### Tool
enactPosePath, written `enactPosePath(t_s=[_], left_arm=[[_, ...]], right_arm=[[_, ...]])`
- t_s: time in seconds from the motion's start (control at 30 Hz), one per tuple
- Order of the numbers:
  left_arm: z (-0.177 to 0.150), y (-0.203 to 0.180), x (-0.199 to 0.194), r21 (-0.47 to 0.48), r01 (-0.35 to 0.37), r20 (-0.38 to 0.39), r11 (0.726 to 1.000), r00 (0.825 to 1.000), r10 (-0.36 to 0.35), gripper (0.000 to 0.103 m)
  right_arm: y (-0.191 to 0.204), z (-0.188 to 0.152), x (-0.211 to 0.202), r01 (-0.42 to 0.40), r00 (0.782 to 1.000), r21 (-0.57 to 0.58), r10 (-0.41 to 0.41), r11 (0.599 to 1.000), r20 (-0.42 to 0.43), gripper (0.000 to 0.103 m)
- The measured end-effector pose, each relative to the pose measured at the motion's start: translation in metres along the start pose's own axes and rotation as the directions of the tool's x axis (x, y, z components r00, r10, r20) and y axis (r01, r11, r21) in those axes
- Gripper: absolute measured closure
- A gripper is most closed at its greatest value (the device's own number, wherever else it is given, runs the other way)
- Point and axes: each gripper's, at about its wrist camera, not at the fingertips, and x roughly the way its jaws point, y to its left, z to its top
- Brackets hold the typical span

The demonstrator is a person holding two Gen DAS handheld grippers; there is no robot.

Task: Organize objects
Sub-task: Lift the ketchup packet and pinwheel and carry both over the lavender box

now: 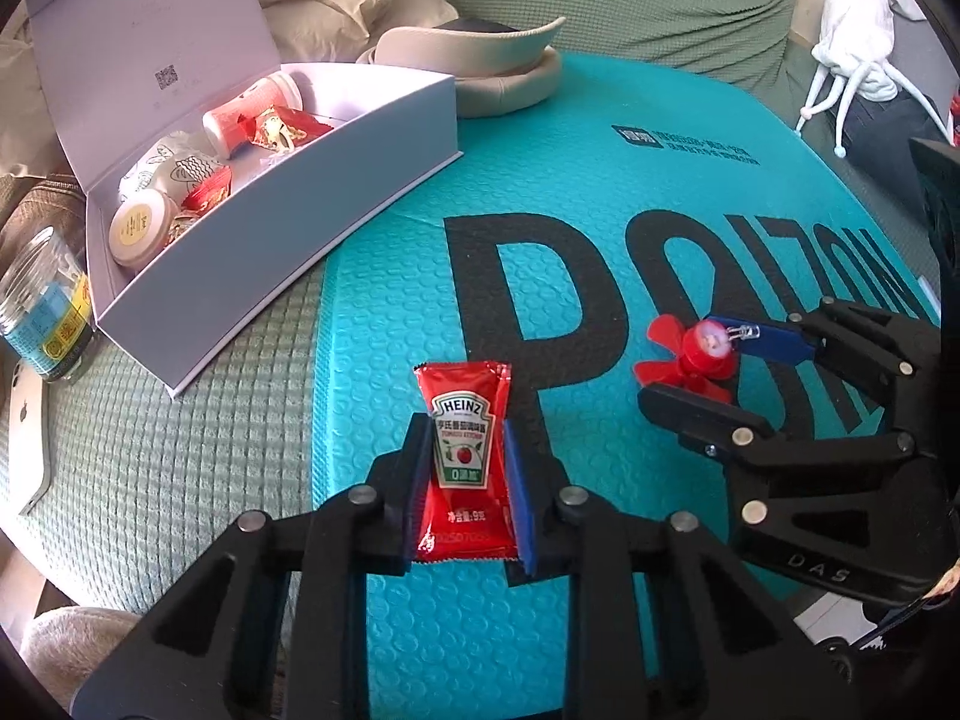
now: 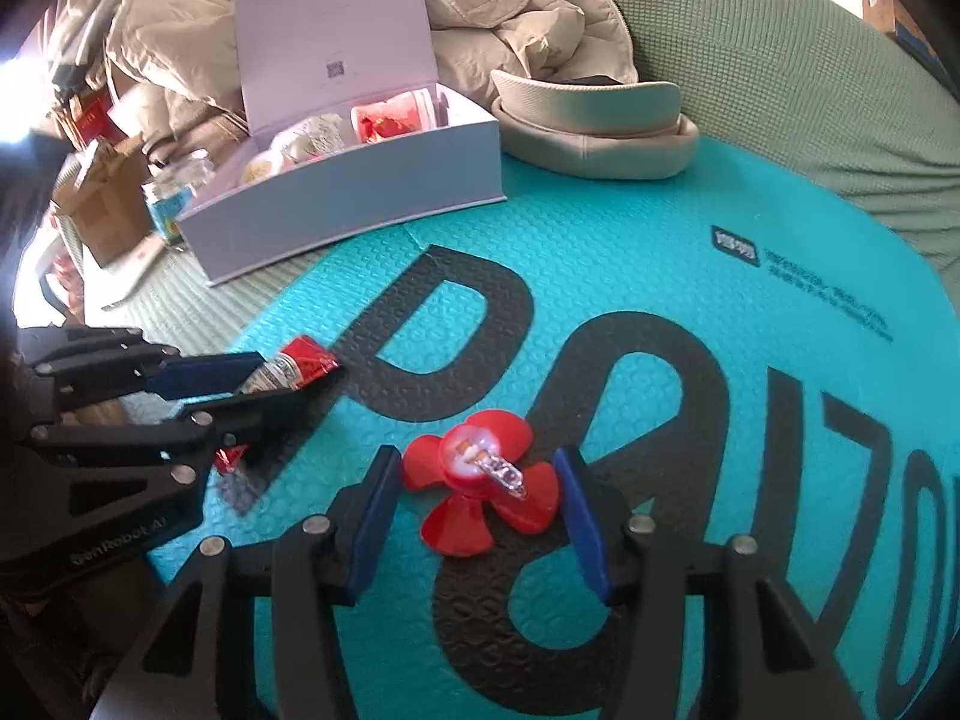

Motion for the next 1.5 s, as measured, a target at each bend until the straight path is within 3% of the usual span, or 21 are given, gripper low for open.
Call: enactPosePath(t_s=[0.4,0.63,1.13,1.5], left_arm=[[-0.004,-0.003,-0.013,0.015,-0.011,0.013,1.0,1.0,0.011,0.081],[-0.007,0.008,-0.024,-0.028,-0.015,0.011,0.999,1.0,0.015,0.081],[-0.007,0.048,-0.07,-0.128,-0.089,0.059,0.988,0.994,0.097,0.081],[-0.013,0.06,-0.113,-0.183,-0.148,0.108,0.972,0.98,0.17,0.081]], right_arm=[[0.003,0.006,-0.007,0.0,1.0,-0.016,0.0,1.0,-0.006,0.05],[0.015,0.012,-0.014,-0.02,1.0,-0.039,0.02,0.999,-0.001,0.05],[0.071,0.043,-0.039,-0.135,0.989,-0.18,0.144,0.974,0.037,0.05],[0.093,0.044,-0.066,-0.199,0.974,-0.234,0.22,0.951,0.063,0.05]])
